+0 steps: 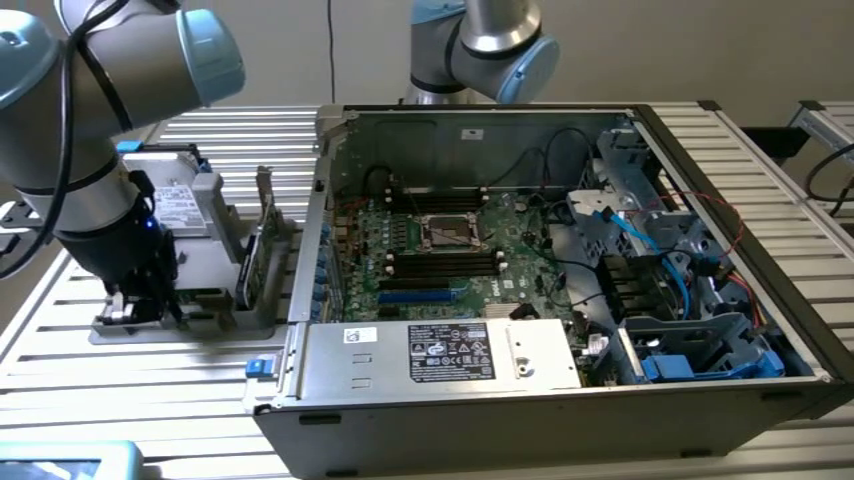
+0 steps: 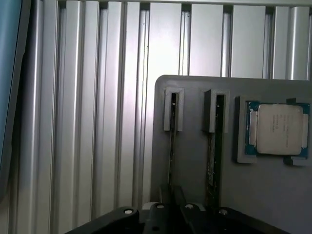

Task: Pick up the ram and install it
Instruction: 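Pick up the ram and move it above insertion slot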

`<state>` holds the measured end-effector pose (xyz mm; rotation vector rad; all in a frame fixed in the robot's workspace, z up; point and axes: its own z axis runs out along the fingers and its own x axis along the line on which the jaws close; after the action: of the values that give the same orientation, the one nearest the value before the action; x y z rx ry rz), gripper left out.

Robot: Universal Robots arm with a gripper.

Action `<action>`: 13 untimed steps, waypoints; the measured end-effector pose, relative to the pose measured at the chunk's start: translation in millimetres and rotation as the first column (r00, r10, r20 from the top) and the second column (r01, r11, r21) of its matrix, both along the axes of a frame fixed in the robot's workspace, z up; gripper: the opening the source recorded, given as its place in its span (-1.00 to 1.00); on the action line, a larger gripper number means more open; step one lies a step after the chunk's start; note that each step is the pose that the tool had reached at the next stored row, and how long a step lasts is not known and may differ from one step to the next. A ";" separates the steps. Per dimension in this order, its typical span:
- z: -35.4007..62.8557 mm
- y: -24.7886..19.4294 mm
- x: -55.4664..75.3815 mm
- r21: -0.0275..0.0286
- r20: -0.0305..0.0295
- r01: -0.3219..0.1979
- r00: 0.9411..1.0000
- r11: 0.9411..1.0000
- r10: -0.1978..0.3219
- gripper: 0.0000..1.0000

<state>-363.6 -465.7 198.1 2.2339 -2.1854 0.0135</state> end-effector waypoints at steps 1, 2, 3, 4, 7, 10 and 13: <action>0.9 -0.2 0.0 0.000 0.000 0.000 1.000 1.000 0.000 -0.74; 3.9 -0.2 0.0 0.000 0.000 0.000 1.000 1.000 0.000 -0.74; 8.9 -0.2 0.0 0.000 0.000 0.000 1.000 1.000 0.000 -0.74; 13.3 -0.2 0.0 0.000 0.000 0.000 1.000 1.000 0.000 -0.74; 26.9 -0.2 -0.1 0.000 0.000 0.000 1.000 1.000 0.000 -0.74; 40.8 -0.2 -0.2 0.000 0.000 0.000 1.000 1.000 0.000 -0.74; 54.3 -0.2 -0.2 0.000 0.000 0.000 1.000 1.000 0.000 -0.74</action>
<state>-363.8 -465.9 252.4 2.2339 -2.1855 0.0135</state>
